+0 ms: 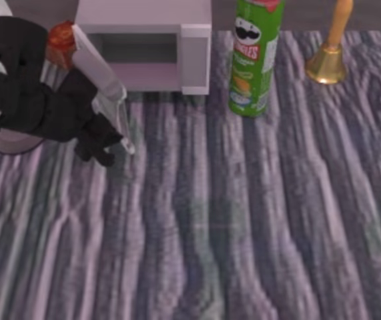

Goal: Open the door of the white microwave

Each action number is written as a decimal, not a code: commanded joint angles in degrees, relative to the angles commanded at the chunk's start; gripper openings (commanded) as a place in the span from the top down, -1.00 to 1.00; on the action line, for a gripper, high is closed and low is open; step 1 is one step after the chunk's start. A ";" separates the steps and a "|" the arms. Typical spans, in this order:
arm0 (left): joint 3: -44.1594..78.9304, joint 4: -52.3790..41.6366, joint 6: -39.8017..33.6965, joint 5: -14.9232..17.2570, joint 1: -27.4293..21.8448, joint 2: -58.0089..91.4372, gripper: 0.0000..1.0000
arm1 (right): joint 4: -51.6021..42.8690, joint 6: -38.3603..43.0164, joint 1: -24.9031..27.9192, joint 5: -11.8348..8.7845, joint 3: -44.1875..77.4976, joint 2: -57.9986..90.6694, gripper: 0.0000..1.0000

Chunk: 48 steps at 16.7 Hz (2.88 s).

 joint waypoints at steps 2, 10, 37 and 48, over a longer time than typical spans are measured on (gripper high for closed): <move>0.00 0.00 0.00 0.00 0.00 0.00 1.00 | 0.00 0.00 0.00 0.00 0.00 0.00 -1.00; 0.00 0.00 0.00 0.00 0.00 0.00 1.00 | 0.00 0.00 0.00 0.00 0.00 0.00 -1.00; 0.94 -3.23 5.69 3.00 2.19 0.43 1.00 | 0.00 0.00 0.00 0.00 0.00 0.00 -1.00; 0.94 -3.23 5.69 3.00 2.19 0.43 1.00 | 0.00 0.00 0.00 0.00 0.00 0.00 -1.00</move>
